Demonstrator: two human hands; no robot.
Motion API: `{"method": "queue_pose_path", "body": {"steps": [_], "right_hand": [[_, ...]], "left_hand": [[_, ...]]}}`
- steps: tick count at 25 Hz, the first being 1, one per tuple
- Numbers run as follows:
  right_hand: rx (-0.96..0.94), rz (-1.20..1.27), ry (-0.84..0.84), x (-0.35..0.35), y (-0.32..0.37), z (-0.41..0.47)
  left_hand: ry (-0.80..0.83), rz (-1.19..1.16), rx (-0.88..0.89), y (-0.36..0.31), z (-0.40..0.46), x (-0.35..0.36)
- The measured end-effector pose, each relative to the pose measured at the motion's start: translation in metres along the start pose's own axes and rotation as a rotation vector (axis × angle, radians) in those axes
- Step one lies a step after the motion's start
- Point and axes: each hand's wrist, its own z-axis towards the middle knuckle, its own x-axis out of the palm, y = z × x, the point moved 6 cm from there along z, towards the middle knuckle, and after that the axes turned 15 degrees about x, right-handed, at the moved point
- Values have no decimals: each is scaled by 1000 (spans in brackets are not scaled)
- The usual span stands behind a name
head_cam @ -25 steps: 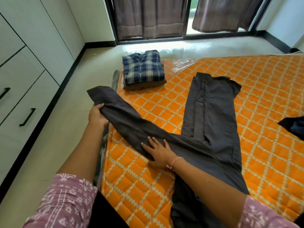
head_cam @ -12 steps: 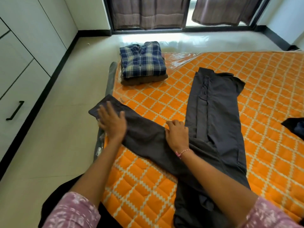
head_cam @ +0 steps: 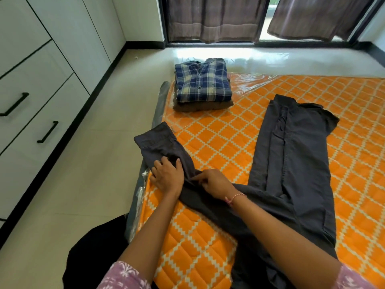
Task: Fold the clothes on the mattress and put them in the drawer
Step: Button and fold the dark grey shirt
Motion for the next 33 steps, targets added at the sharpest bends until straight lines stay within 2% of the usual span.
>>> {"method": "queue_pose_path", "body": {"steps": [1, 4, 6, 11, 15, 17, 19, 22, 24, 26, 27, 28, 29, 30, 31, 32, 33], "right_hand": [[-3, -65, -19, 5, 2, 5], [136, 16, -192, -3, -5, 15], [201, -76, -240, -2, -3, 16], [147, -252, -307, -8, 14, 25], [281, -216, -403, -31, 0, 44], [396, -21, -302, -26, -9, 59], [400, 103, -224, -24, -15, 66], [285, -199, -371, -40, -23, 63], [269, -384, -516, -55, -28, 62], [195, -366, -656, -60, -26, 60], [147, -287, -584, -53, -21, 61], [87, -254, -417, -36, -12, 61], [50, -306, -237, -12, -7, 59], [38, -394, -125, 12, -5, 55], [40, -422, -79, 23, -2, 51], [61, -333, -64, 24, 1, 50], [84, -134, -37, 18, 3, 52]], "left_hand": [[9, -2, -16, 2, 5, 0], [28, -15, 7, 12, 15, 1], [25, 12, 50, 12, 15, 3], [67, 238, 187, 7, 15, 7], [-78, 303, 346, 8, 10, 5], [-14, 313, 269, 19, 5, 15], [26, 304, 126, 30, 2, 18], [63, 196, -49, 39, 11, 17], [86, 21, -266, 47, 25, 14], [79, -138, -404, 52, 39, 11], [67, -154, -372, 48, 46, 10], [43, -146, -277, 40, 52, 9], [7, -149, -158, 30, 58, 11], [-50, -177, -62, 20, 61, 11], [-116, -269, -19, 15, 64, 12], [-174, -416, -24, 9, 65, 8], [-219, -578, -39, 5, 66, 4]]}}
